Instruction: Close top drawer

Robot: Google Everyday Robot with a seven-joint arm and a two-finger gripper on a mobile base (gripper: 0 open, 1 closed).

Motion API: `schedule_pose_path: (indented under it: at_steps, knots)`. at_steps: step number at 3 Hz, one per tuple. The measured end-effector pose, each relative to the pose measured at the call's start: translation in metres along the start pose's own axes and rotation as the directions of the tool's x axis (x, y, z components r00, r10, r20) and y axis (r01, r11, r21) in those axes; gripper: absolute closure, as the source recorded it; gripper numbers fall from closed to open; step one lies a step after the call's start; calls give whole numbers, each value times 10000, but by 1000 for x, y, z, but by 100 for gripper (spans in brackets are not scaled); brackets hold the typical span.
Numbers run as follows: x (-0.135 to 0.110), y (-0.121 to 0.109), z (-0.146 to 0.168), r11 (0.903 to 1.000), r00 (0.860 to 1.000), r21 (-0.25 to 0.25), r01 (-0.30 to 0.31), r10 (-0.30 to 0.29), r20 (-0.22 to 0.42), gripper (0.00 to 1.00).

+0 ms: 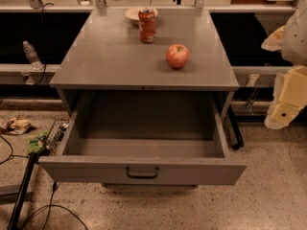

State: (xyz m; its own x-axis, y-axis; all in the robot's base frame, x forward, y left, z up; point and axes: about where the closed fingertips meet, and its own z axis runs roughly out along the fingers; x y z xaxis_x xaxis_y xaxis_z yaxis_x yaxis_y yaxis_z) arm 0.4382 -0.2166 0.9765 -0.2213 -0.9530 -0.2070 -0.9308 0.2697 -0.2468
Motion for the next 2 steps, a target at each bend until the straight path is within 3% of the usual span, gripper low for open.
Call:
schedule_pose_path:
  at_steps: [1, 2]
  knots:
    - [0, 0, 0, 10000, 10000, 0, 0, 0, 0, 0]
    - [-1, -1, -2, 10000, 10000, 88, 8, -8, 25, 13]
